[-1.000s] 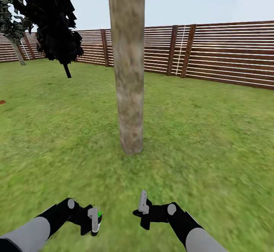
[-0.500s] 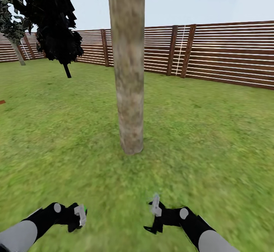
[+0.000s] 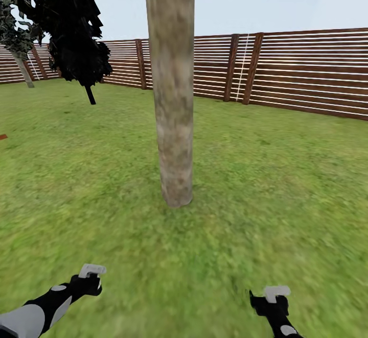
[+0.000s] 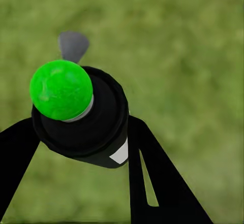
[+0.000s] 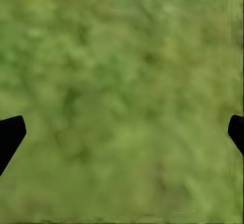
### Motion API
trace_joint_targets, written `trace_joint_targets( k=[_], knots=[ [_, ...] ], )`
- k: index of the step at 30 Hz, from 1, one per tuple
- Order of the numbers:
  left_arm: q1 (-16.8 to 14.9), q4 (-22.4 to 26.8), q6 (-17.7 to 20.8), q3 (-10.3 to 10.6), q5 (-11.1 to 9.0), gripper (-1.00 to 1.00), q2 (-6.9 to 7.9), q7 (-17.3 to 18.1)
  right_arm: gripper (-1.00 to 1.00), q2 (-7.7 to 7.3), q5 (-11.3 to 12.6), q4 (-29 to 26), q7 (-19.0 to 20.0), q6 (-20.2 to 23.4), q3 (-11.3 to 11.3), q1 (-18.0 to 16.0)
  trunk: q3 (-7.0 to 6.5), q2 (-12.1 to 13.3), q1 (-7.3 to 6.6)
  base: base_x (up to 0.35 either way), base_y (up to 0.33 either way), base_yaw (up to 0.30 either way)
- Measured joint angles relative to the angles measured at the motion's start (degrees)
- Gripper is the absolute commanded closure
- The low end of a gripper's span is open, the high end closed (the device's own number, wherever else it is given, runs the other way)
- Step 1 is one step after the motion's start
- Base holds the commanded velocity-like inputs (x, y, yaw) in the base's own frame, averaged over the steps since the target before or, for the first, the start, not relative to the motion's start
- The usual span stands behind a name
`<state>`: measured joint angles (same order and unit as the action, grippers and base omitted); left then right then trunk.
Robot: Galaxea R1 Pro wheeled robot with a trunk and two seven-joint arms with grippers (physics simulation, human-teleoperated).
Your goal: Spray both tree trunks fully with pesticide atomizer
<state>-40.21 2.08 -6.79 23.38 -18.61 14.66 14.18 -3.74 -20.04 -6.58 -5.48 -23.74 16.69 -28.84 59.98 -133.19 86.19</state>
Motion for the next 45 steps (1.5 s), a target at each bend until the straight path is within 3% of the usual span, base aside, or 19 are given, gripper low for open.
trace_joint_targets(
  k=[4,14,22,23,26,27,28,32,34,37,45],
  knots=[
    [0.0,0.0,-0.1,-0.1,-0.5,1.0,-0.08,-0.3,-1.0,-0.83,2.2,0.2,-0.1,-0.2,-0.3,2.2,0.0,0.0,0.0,0.015,0.0,0.0],
    [0.0,0.1,-0.2,-0.1,-2.5,1.0,-0.04,-0.5,-1.0,-0.57,2.4,0.5,-0.1,-1.7,-0.3,2.7,0.0,0.0,-0.02,0.204,-0.194,-0.004],
    [0.0,0.0,-0.2,-0.2,-3.1,1.0,-0.09,-0.5,-1.0,-0.52,2.5,0.6,-0.1,-1.7,-0.3,2.8,-0.19,0.0,0.03,-0.068,-0.246,-0.229],
    [0.0,0.3,-0.2,-0.4,-4.4,1.0,-0.1,-0.7,-1.0,-0.54,2.5,0.6,-0.1,-1.7,-0.3,2.8,-0.22,0.0,0.01,-0.07,-0.082,-0.261],
    [-0.1,1.2,-0.1,-0.2,-5.7,1.0,-0.44,-4.9,-1.0,-0.55,2.5,0.6,-0.1,-1.7,-0.3,2.8,-0.32,0.0,0.0,-0.024,-0.028,-0.174],
    [-0.4,4.2,1.2,0.4,-5.3,1.0,-2.73,-10.9,-1.0,-0.56,2.5,0.6,-0.1,-1.7,-0.3,2.8,-0.33,0.0,0.0,-0.002,-0.002,-0.02],
    [-0.7,6.4,3.8,0.6,-5.2,1.0,-3.78,-11.9,-1.0,-0.57,2.5,0.6,-0.1,-1.7,-0.3,2.8,-0.34,0.0,0.0,-0.001,-0.001,-0.01],
    [-1.2,15.0,18.6,0.7,-5.6,1.0,-5.63,-12.8,-1.0,-0.57,2.5,0.6,-0.1,-1.7,-0.3,2.8,-0.34,0.0,0.0,0.0,0.0,-0.003],
    [-1.2,19.8,22.8,0.4,-5.8,1.0,-5.83,-13.0,-1.0,-0.57,2.5,0.6,-0.1,-1.7,-0.3,2.8,-0.34,0.0,0.0,0.0,0.0,0.0],
    [-1.1,23.0,26.1,0.3,-5.7,1.0,-5.9,-13.1,-1.0,-0.57,2.5,0.6,-0.1,-1.7,-0.3,2.8,-0.34,0.0,0.0,0.0,0.0,0.0],
    [-0.6,23.4,26.5,0.1,-5.6,1.0,-5.33,-13.1,-1.0,-0.57,2.5,0.6,-0.1,-1.7,-0.3,2.8,-0.34,0.0,-0.03,0.249,0.0,0.0]
  ],
)
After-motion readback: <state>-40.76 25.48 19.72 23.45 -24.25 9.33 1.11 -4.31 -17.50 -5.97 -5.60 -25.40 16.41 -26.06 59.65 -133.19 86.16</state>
